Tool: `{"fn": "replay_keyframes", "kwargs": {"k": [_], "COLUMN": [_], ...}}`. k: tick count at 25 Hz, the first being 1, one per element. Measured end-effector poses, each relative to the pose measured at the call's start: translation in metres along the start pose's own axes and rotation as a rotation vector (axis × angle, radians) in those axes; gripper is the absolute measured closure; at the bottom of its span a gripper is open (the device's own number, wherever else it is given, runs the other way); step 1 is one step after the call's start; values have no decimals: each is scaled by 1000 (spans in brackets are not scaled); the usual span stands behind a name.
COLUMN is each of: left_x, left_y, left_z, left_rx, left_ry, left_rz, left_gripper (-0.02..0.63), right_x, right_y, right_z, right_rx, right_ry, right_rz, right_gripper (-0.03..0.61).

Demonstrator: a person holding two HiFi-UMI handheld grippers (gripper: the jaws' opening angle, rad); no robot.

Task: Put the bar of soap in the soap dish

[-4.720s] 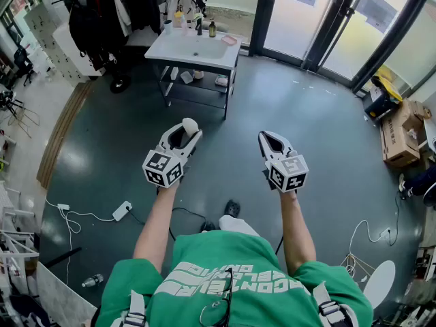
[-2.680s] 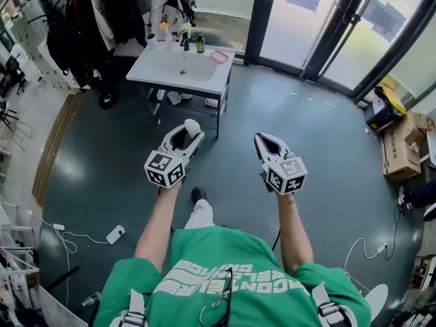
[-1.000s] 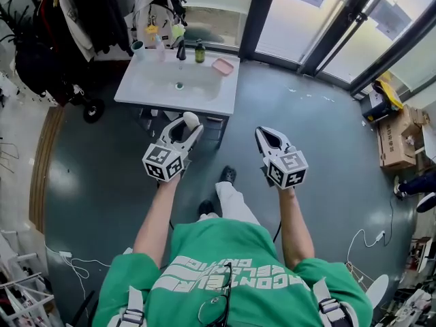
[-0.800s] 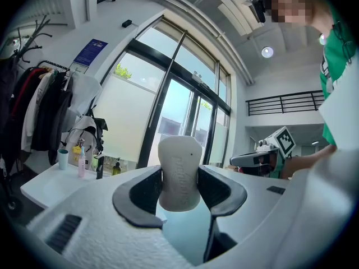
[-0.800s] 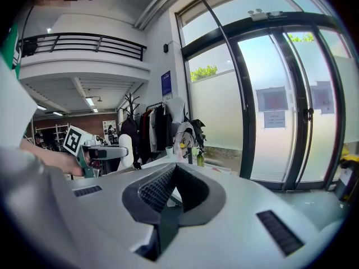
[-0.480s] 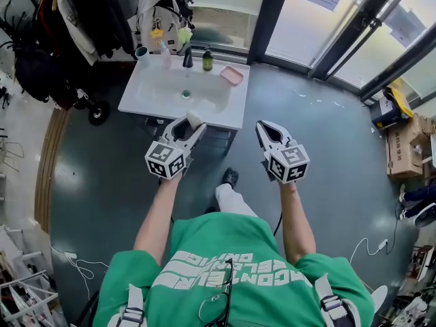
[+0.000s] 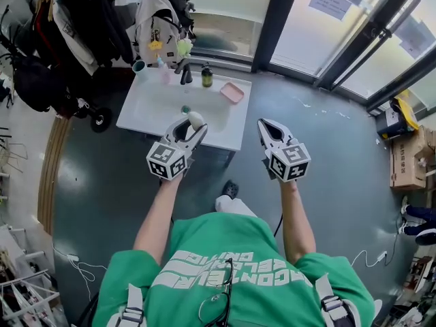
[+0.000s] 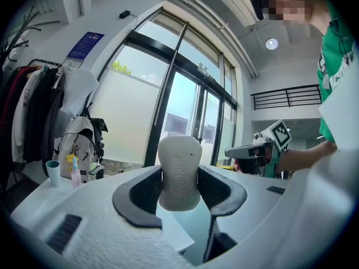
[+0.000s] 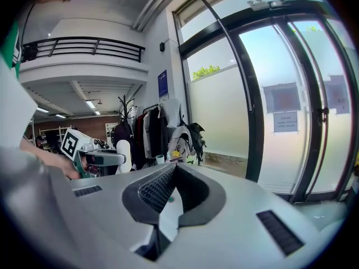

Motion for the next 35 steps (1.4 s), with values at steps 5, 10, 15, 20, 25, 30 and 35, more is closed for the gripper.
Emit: {"fn": "replay_keyframes", "kwargs": {"k": [5,10,15,20,25,30,35], "left_x": [4,7,7,4,5,5,9], "left_y": [38,72,101,121,135,152,178], "left_z": [14,30,39,40,49,66,87], "left_rx": [-1,-4,-6,-14,-33,-55,-125], "left_ry": [7,5,8,9,11,-13,-10], "left_rz": [14,35,53,84,103,89,84], "left_gripper": [416,416,416,416,416,416,416], "right_x": [10,16,10,6,5,5,13], "right_y": [24,43,55,63,74,87,103], "right_z": [-31,-61,-88,-106,-115,-121,-125], "right_rx": [10,8,1,-2,-11,-31,-80], "right_ry": [-3,11,39,74,89,90,82], "right_rz": [-9,-6,-4,-3,2,9,-2], "right_gripper": [566,566,566,566,566,566,566]}}
Point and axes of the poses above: the fingertips, and each gripper's own axes: y forward along the fingers, z to its left, x out of its top, the point moved 6 cm from there along -y, backward along the fingers, and after that the axes turned 4 degrees about -x, right-handed, at the moved point
